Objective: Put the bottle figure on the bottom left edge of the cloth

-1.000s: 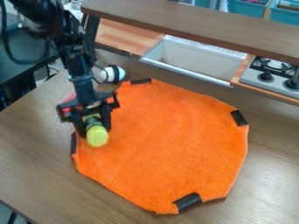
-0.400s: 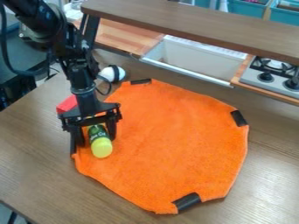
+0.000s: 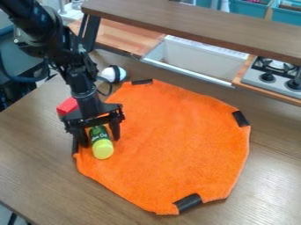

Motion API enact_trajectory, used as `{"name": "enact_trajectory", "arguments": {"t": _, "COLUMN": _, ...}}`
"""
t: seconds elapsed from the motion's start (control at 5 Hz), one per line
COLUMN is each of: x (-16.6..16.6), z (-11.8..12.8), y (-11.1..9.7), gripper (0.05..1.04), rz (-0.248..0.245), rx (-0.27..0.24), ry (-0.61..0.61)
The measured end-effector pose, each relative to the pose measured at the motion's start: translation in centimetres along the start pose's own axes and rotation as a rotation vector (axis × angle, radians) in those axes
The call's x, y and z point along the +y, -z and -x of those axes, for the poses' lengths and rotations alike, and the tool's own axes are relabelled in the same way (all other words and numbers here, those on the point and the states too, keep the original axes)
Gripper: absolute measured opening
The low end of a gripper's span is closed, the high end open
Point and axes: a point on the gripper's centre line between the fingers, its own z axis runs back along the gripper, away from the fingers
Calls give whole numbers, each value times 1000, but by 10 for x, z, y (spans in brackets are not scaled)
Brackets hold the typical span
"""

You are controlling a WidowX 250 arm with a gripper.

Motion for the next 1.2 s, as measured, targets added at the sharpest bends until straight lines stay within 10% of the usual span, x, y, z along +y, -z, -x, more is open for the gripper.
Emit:
{"name": "enact_trajectory", "arguments": {"t": 0.4, "x": 31, "z": -4, "y": -105, "gripper": 999, "rz": 51, "rx": -14, "ry": 47}}
{"name": "enact_trajectory", "arguments": {"t": 0.6, "x": 49, "z": -16, "y": -160, "gripper": 999, "rz": -87, "rx": -11, "ry": 123}}
{"name": "enact_trajectory", "arguments": {"t": 1.2, "x": 51, "z": -15, "y": -165, "gripper": 999, "rz": -101, "rx": -9, "ry": 129}}
